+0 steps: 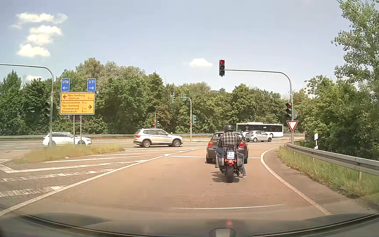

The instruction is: Follow the waypoints while adhering to traffic rules and regulations

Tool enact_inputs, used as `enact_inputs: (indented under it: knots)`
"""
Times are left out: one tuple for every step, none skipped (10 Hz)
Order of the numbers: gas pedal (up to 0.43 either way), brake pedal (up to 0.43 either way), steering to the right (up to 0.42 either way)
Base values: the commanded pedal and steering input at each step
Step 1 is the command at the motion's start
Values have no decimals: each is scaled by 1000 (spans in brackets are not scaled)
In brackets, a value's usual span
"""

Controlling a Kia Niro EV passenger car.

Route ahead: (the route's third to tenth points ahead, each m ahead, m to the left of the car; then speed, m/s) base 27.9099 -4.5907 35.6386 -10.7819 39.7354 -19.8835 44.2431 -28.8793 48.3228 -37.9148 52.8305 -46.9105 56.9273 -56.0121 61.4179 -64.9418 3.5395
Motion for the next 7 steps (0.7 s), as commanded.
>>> enact_inputs:
  knots:
    - [0,274,31]
    - [0,280,31]
    - [0,299,31]
    - [0,305,31]
    - [0,305,31]
    - [0,305,31]
    - [0,305,30]
